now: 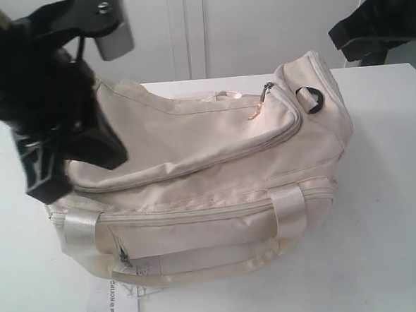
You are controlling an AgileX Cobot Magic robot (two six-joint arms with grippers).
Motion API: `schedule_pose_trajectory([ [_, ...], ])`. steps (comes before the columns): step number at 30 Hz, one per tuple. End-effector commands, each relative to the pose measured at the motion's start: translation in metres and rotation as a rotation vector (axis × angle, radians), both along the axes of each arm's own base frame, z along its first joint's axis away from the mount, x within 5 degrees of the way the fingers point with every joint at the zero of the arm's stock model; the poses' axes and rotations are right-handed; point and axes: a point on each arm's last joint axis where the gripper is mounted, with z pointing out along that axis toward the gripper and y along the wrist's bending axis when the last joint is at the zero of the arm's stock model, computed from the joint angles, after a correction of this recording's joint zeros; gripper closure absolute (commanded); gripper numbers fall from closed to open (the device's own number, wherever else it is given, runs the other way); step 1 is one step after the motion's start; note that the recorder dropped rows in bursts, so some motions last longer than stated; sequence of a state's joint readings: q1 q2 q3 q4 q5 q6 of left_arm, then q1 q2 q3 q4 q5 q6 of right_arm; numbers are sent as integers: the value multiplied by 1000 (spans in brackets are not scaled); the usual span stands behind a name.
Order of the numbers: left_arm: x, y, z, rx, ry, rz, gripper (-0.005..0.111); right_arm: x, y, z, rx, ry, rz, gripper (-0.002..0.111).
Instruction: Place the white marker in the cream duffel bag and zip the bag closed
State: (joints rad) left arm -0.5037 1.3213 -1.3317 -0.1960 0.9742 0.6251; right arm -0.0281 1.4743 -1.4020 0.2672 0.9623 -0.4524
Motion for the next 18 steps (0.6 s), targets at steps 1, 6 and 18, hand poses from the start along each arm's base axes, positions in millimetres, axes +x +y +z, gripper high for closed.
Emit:
schedule_pose_trajectory([
  [1, 7, 47, -2, 109, 101, 258, 107, -4, -2, 2, 3, 5, -30, 108],
  [6, 11, 96, 7, 68, 109, 593, 107, -11, -11, -7, -57, 34, -114, 108],
  [18, -29, 141, 33, 92, -100, 947, 107, -76, -12, 33, -35, -258, -188, 108],
])
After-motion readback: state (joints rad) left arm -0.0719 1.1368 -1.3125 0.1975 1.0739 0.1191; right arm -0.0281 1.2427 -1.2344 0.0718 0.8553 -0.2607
